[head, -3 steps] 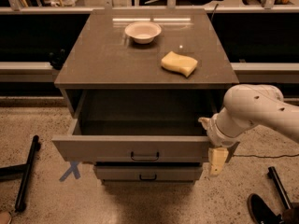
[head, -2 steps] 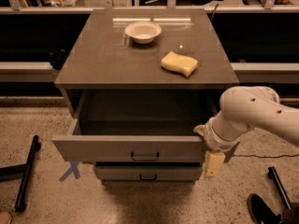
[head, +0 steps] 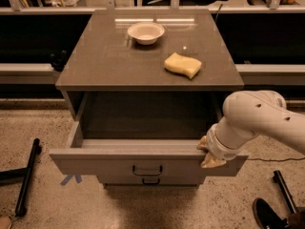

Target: Open top drawer

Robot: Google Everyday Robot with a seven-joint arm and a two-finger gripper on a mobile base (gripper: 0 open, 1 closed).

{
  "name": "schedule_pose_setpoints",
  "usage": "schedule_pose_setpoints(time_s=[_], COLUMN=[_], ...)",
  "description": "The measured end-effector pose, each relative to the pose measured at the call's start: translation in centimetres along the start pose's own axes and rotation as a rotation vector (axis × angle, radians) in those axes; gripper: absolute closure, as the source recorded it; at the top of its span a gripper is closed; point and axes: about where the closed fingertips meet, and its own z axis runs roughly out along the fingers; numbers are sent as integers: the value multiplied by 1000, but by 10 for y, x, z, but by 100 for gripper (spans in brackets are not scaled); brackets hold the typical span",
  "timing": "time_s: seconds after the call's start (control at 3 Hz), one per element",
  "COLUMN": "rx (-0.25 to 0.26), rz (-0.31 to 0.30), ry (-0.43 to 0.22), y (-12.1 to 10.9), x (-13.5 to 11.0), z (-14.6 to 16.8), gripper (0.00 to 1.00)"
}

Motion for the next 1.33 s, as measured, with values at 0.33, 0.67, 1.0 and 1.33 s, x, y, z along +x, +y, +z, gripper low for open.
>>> schedule_pose_setpoints(time_s=[0.33, 0.67, 1.0, 1.33], rx=[7, 7, 7, 7], rz=[5, 3, 2, 1], ry=[-4, -3, -2, -1], y=[5, 5, 6, 6], x=[3, 3, 2, 2], z=[-3, -3, -3, -4], gripper=[93, 92, 69, 46])
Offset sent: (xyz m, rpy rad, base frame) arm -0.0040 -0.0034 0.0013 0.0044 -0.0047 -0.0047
